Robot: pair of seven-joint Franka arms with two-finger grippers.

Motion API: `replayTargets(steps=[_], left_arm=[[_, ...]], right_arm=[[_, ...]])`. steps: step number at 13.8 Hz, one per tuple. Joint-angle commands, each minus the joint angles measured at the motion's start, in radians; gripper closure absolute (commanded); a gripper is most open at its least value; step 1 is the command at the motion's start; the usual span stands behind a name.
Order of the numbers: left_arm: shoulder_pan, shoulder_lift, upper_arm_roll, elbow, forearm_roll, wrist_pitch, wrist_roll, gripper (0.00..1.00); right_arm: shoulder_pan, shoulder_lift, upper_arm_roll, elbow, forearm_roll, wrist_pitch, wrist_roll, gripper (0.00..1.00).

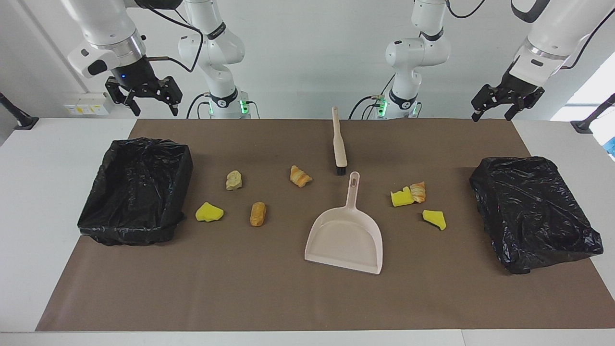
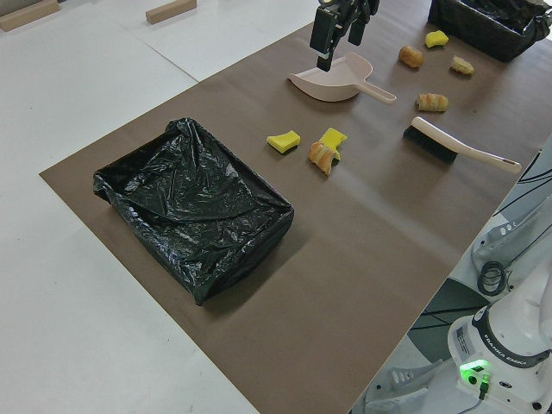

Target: Sweep and dump trash in bin

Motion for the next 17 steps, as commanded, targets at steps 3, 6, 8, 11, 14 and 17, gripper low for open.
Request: replayTargets(steps=[3, 6, 8, 11, 14, 17], left_arm=[[-0.008, 0.006, -0.005, 0.109, 0.019, -0.077, -0.001, 0.0], [-0.005, 0.002, -0.01, 0.104, 0.016, -0.072, -0.004, 0.0], [-0.005, -0.008, -0.01, 0.084, 0.01, -0.041, -0.005, 0.0], [-0.07, 0.001, -0.028, 0.046, 0.01, 0.005, -0.115, 0.0], [-0.184, -0.035, -0.031, -0.023, 0.01, -0.01, -0.159, 0.0], [-0.366, -0.106, -0.031, -0.19, 0.01, 0.016, -0.278, 0.0]], right_arm=[[-0.004, -0.014, 0.001, -0.021, 0.004, 0.01, -0.009, 0.0], [-0.004, -0.015, 0.001, -0.023, 0.006, 0.009, -0.009, 0.0], [-0.005, -0.015, 0.001, -0.023, 0.006, 0.01, -0.009, 0.0], [-0.005, -0.015, 0.001, -0.023, 0.006, 0.01, -0.009, 0.0], [-0.005, -0.017, 0.001, -0.024, 0.006, 0.009, -0.009, 0.0], [-0.005, -0.018, 0.001, -0.03, 0.006, 0.009, -0.009, 0.0]])
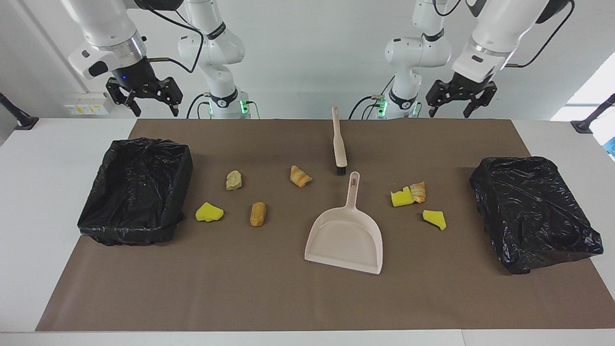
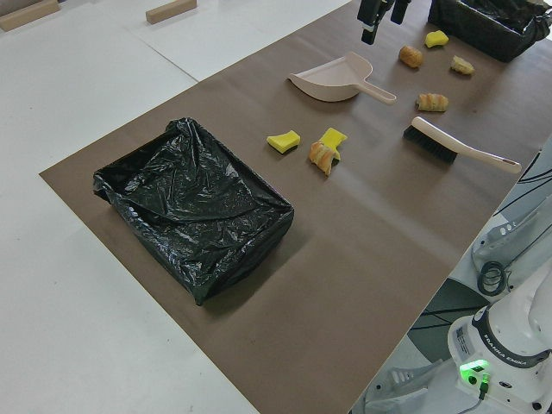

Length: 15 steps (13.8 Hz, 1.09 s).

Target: Sweep and dump trash in bin

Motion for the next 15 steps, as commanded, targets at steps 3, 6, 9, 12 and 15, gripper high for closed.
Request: replayTargets(steps=[3, 6, 9, 12, 15], left_arm=[[-0.229, -0.161, 0.015, -0.309, 0.008, 0.097, -0.135, 0.0], [-0.356, -0.206, 0.013, -0.444, 0.004, 0.188, -0.247, 0.0], [-0.419, -0.207, 0.013, -0.536, -0.022, 0.29, -0.288, 0.0], [-0.504, -0.203, 0.013, -0.618, -0.029, 0.364, -0.337, 0.0], [-0.632, -0.169, 0.013, -0.725, -0.031, 0.543, -0.49, 0.0]], right_arm=[[-0.005, -0.02, 0.001, -0.026, 0.006, 0.007, -0.009, 0.0], [-0.005, -0.029, 0.001, -0.042, 0.006, 0.01, -0.008, 0.0], [-0.005, -0.035, 0.001, -0.048, 0.004, 0.01, -0.008, 0.0], [-0.005, -0.036, 0.001, -0.052, 0.006, 0.01, -0.008, 0.0], [-0.004, -0.04, 0.001, -0.054, 0.006, 0.01, -0.008, 0.0]])
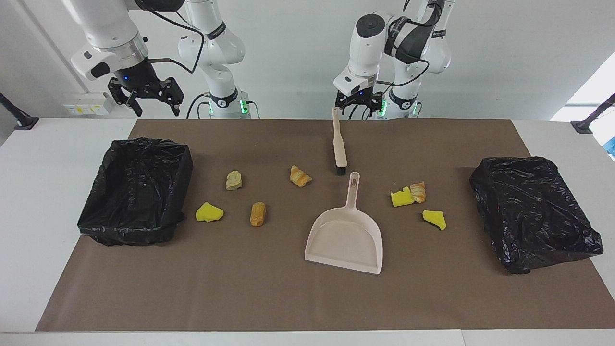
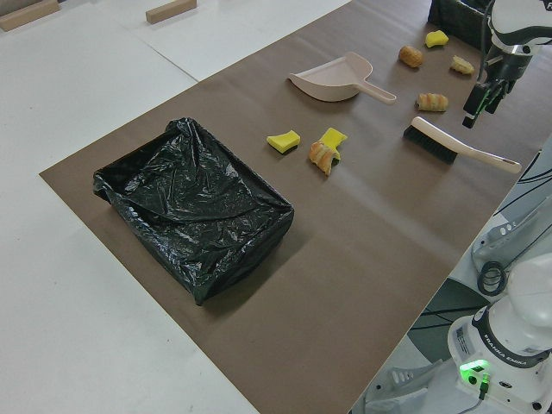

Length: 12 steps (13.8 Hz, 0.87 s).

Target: Sweep and dump trash in bin

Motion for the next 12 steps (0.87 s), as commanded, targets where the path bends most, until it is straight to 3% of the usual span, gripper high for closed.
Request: replayTargets(steps=[1, 3, 6, 11, 12], left_arm=[[-0.108, -0.005, 0.017, -0.111, -0.007, 0.151, -0.111, 0.0], [-0.163, 0.033, 0.017, -0.124, -0.007, 0.186, -0.137, 0.0], [-0.154, 0.11, 0.019, -0.131, -0.007, 0.263, -0.135, 0.0], [-0.174, 0.104, 0.017, -0.159, -0.007, 0.248, -0.14, 0.0], [-0.174, 0.104, 0.017, -0.159, -0.007, 0.246, -0.138, 0.12]], right_arm=[[-0.004, -0.028, 0.001, -0.032, 0.006, 0.009, -0.008, 0.0], [-0.004, -0.028, 0.001, -0.032, 0.004, 0.01, -0.008, 0.0], [-0.004, -0.028, 0.001, -0.032, 0.006, 0.007, -0.008, 0.0], [-0.004, -0.029, 0.001, -0.032, 0.004, 0.006, -0.008, 0.0], [-0.004, -0.029, 0.001, -0.032, 0.004, 0.006, -0.008, 0.0]])
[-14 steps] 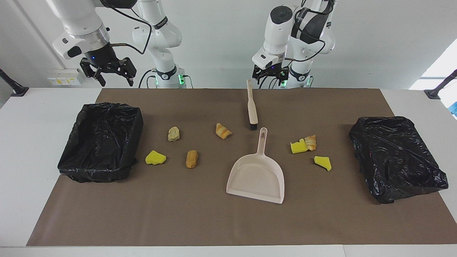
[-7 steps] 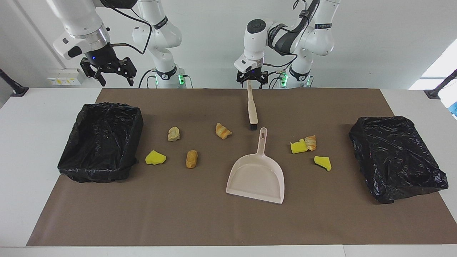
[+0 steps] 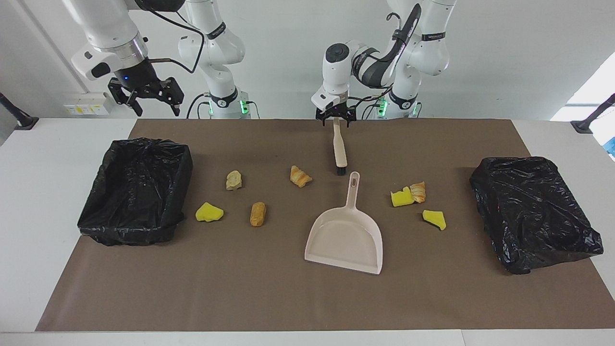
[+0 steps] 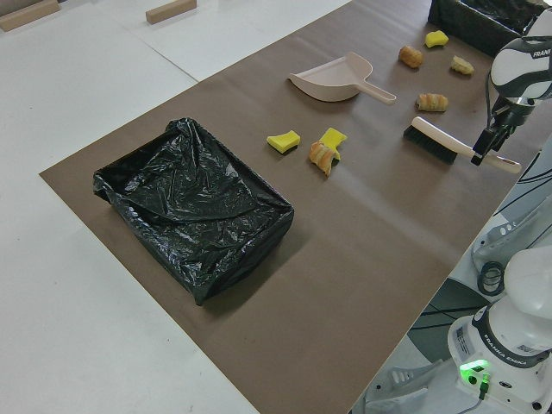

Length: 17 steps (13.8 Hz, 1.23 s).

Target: Sweep and dump trash in bin

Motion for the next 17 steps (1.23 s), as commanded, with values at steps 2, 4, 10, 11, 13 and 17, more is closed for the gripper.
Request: replayTargets(steps=[2, 4, 10, 11, 13, 17], left_arm=[[-0.024, -0.022, 0.015, -0.019, -0.006, -0.007, -0.002, 0.35], [-0.021, -0.023, 0.015, -0.015, -0.006, -0.059, 0.007, 0.62], [0.057, -0.032, 0.028, 0.048, -0.003, -0.195, 0.036, 1.0], [0.092, -0.046, 0.029, 0.074, -0.002, -0.233, 0.059, 1.0], [0.184, -0.089, 0.029, 0.14, 0.001, -0.35, 0.114, 1.0], [0.428, -0.183, 0.029, 0.198, 0.009, -0.435, 0.239, 1.0]], right_arm=[[-0.004, -0.029, 0.001, -0.036, 0.004, 0.006, -0.008, 0.0], [-0.004, -0.034, 0.001, -0.038, 0.004, 0.007, -0.008, 0.0], [0.003, -0.035, 0.001, -0.056, 0.004, 0.016, -0.019, 0.0], [0.004, -0.038, 0.001, -0.068, 0.004, 0.021, -0.008, 0.0], [0.01, -0.04, 0.007, -0.108, 0.009, 0.077, -0.005, 0.0], [0.059, -0.034, 0.024, -0.202, 0.129, 0.246, 0.081, 0.0]])
